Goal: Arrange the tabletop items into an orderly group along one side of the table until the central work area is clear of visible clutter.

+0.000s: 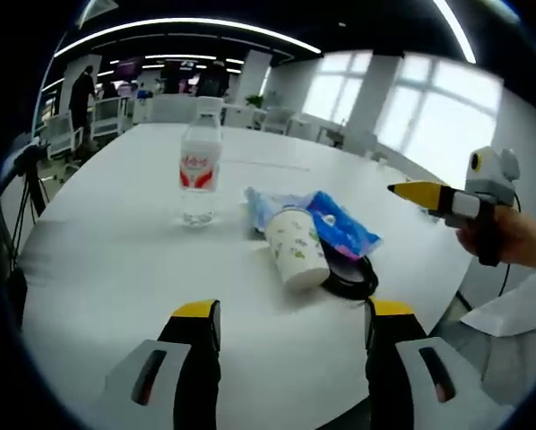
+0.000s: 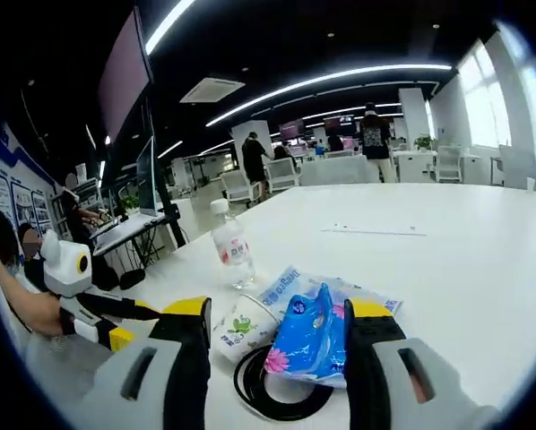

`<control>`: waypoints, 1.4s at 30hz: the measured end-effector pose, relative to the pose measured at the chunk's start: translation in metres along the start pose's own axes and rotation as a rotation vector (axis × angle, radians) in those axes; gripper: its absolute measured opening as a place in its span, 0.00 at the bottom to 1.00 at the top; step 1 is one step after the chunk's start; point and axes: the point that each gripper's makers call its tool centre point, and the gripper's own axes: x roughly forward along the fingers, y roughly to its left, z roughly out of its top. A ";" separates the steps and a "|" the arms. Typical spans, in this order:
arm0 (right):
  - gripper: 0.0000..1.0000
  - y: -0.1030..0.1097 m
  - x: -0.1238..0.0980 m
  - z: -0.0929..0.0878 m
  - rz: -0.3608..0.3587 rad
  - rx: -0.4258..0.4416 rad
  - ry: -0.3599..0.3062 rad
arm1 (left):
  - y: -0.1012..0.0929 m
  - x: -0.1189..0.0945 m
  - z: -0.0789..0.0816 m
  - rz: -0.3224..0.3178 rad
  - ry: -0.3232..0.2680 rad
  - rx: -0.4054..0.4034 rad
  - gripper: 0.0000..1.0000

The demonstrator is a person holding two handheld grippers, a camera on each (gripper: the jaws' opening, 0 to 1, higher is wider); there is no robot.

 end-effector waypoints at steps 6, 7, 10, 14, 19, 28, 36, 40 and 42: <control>0.58 -0.006 -0.007 -0.007 -0.094 0.066 0.010 | -0.019 0.001 0.035 -0.079 -0.033 0.203 0.62; 0.58 -0.007 -0.007 -0.010 -0.108 0.079 0.014 | -0.021 0.004 0.046 -0.091 -0.048 0.197 0.62; 0.57 -0.009 -0.009 -0.020 -0.156 0.117 0.033 | -0.023 0.016 0.070 -0.116 -0.071 0.240 0.62; 0.56 -0.011 -0.015 -0.030 -0.212 0.188 0.035 | -0.027 0.038 0.092 -0.156 -0.058 0.318 0.61; 0.55 -0.018 -0.024 -0.040 -0.270 0.262 0.038 | -0.029 0.071 0.106 -0.183 -0.019 0.366 0.61; 0.54 -0.024 -0.029 -0.051 -0.324 0.319 0.058 | -0.039 0.118 0.112 -0.215 0.061 0.402 0.60; 0.53 -0.026 -0.018 -0.064 -0.356 0.413 0.075 | -0.049 0.152 0.109 -0.239 0.125 0.429 0.59; 0.48 -0.031 -0.014 -0.075 -0.381 0.479 0.091 | -0.042 0.168 0.098 -0.224 0.205 0.431 0.58; 0.47 -0.033 -0.014 -0.079 -0.397 0.494 0.093 | -0.043 0.173 0.094 -0.233 0.221 0.425 0.57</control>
